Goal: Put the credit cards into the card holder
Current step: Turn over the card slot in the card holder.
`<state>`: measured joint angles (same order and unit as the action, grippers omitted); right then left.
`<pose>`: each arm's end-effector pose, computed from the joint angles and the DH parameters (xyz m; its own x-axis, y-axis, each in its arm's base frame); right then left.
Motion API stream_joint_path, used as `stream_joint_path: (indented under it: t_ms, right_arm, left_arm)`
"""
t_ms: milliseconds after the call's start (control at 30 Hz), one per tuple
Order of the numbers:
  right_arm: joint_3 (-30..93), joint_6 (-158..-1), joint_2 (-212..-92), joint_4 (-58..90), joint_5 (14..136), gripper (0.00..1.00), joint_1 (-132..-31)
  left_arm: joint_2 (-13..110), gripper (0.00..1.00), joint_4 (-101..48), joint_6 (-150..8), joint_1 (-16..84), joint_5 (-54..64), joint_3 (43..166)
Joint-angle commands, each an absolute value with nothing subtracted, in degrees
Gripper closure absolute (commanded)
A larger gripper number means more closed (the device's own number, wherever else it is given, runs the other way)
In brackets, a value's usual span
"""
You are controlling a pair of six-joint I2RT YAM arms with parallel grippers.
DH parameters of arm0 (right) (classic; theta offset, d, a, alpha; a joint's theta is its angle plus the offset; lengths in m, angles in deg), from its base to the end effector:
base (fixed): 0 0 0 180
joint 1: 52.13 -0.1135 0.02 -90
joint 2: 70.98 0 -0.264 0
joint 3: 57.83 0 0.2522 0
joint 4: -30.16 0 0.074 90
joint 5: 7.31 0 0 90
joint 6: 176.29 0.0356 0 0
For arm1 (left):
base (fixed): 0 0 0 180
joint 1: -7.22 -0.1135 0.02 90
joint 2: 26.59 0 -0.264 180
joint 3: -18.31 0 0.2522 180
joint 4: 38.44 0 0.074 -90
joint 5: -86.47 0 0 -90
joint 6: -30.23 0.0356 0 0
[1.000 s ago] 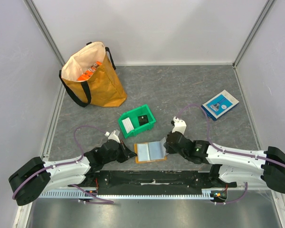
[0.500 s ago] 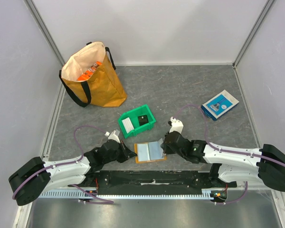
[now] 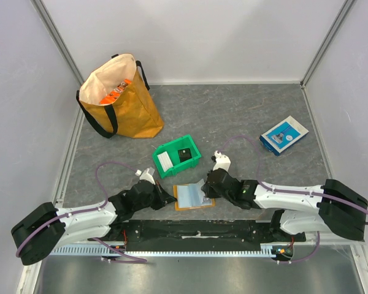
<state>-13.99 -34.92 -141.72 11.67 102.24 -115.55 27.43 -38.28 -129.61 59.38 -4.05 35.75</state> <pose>0.1151 0.2034 0.1721 -0.7751 0.0961 -0.6245 -0.2116 0.8918 0.3999 0.0955 -0.1224 0.1113 -0.8636 -0.4184 -0.2813 -0.0739 0.6569 -0.7504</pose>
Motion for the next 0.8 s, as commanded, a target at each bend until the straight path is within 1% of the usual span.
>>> stream_joint_path:
  t_ms: [0,333,500,633,767]
  right_arm:
    - [-13.4,-34.96,-144.45,13.49,100.62,1.0,-115.85]
    - [-13.05,-34.44,-147.79,26.32,92.1,1.0,-115.94]
    - [-11.82,-34.96,-150.25,30.36,87.18,1.0,-116.29]
    - [-11.64,-35.58,-148.77,35.81,83.22,1.0,-116.29]
    - [-9.98,-37.42,-144.91,36.97,80.93,1.0,-116.29]
  left_arm:
    - [28.51,0.98,-36.1,-128.15,59.69,-6.17,34.01]
    - [30.89,0.98,-38.56,-128.77,59.6,-6.7,33.04]
    - [31.59,0.98,-39.0,-129.03,59.52,-6.87,33.04]
    - [31.59,0.98,-39.0,-129.38,59.6,-7.31,32.69]
    - [31.59,0.98,-38.92,-129.64,59.6,-7.49,32.33]
